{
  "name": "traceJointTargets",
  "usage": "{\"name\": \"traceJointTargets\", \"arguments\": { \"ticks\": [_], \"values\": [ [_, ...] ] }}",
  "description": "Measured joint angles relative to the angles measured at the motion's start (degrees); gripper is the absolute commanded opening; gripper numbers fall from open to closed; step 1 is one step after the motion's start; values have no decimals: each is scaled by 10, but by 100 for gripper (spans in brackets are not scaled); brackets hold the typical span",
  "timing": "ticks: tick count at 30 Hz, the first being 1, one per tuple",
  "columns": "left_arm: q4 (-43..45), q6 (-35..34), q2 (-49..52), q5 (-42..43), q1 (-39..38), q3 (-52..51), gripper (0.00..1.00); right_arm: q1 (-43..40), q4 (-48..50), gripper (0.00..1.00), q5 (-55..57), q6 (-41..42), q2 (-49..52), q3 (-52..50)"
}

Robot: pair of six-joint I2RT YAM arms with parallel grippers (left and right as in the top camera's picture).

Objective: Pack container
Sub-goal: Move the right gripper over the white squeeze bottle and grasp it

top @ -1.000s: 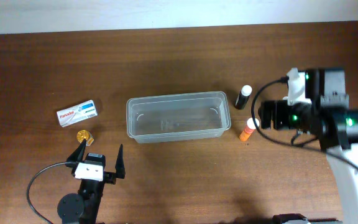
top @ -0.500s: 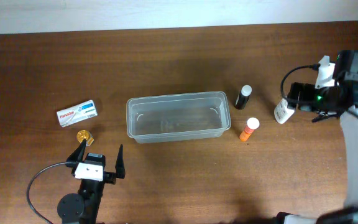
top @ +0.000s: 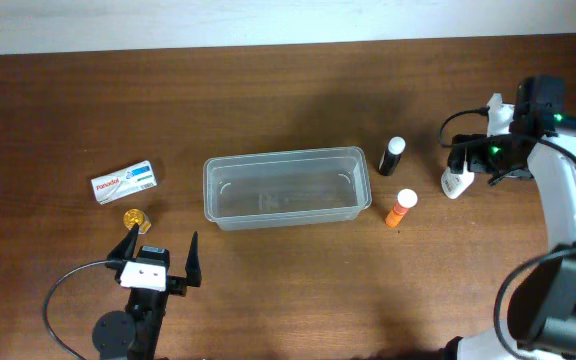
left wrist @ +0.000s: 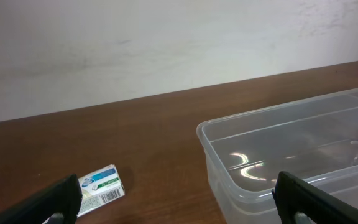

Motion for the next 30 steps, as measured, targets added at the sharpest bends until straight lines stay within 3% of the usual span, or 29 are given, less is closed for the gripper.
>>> {"name": "traceJointTargets", "arguments": {
  "ticks": [10, 26, 30],
  "values": [
    [0, 0, 0, 0, 0, 0, 99, 0, 31, 91, -2, -13, 64, 0],
    [0, 0, 0, 0, 0, 0, 99, 0, 52, 35, -17, -20, 89, 5],
    [0, 0, 0, 0, 0, 0, 99, 0, 51, 31, -19, -10, 92, 11]
  ]
}}
